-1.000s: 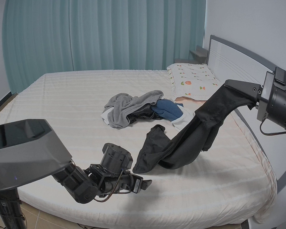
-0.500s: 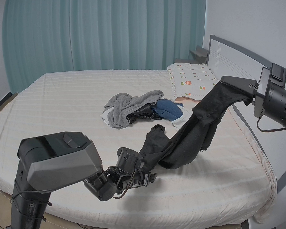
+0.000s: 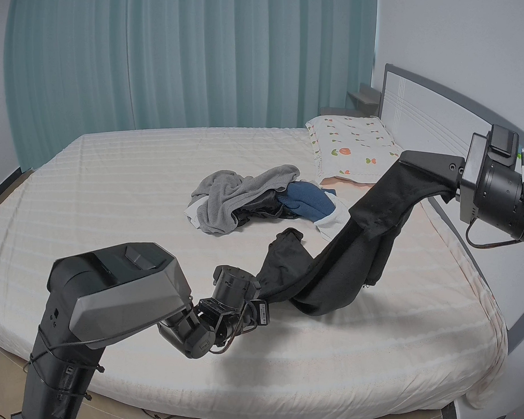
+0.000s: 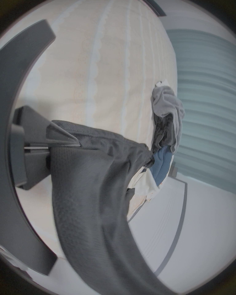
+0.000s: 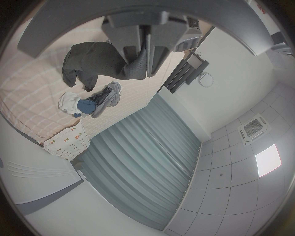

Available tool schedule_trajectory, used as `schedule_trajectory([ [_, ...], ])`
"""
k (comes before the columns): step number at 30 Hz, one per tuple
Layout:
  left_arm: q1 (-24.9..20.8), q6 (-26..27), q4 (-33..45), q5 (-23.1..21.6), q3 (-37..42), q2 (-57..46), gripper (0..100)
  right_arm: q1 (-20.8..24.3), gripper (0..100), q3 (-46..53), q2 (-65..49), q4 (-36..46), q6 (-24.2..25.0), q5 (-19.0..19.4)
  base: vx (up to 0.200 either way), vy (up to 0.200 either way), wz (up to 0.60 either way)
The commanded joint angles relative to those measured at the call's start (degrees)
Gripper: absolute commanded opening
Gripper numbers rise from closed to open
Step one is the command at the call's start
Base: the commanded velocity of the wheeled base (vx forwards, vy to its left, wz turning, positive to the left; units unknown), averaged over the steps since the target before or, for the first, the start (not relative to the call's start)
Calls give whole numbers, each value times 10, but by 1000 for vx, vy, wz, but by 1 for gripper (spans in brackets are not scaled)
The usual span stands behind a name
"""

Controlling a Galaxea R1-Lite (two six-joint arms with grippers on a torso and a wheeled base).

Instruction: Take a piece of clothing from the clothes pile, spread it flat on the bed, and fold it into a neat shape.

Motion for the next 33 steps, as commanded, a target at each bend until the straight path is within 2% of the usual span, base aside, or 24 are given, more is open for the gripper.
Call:
schedule_trajectory([
  [1,11,-39,21,-2,41,-111,0,-19,0,15,22,0,2,17,0,0,0],
  [6,11,-103,113,-6,39,-249,0,-26,0,21,65,-8,2,32,0,0,0],
  [9,11,-109,130,-10,34,-270,0,-26,0,20,75,-9,2,33,0,0,0],
  [10,12,-117,165,-14,20,-332,0,-33,0,9,107,-21,3,33,0,0,0],
  [11,12,-117,166,-14,20,-335,0,-33,0,8,109,-23,3,33,0,0,0],
  [13,16,-121,179,-16,13,-370,0,-40,0,-7,132,-51,3,32,0,0,0],
  [17,31,-127,262,-20,-31,-425,0,-61,0,-44,167,-148,-5,24,0,0,0],
  [23,46,-185,275,-22,-58,-467,0,-68,0,-82,162,-194,-5,23,0,0,0],
  [24,46,-219,277,-23,-49,-476,0,-68,0,-66,162,-196,-3,26,0,0,0],
  [25,46,-229,278,-23,-40,-476,0,-68,0,-51,163,-197,2,28,0,0,0],
  [29,44,-241,272,-29,6,-472,0,-67,0,21,173,-199,3,30,0,0,0],
  [31,44,-256,270,-54,27,-468,0,-64,0,49,178,-205,8,29,0,0,0],
  [33,44,-297,269,-97,42,-471,0,-62,0,71,181,-213,19,30,0,0,0],
])
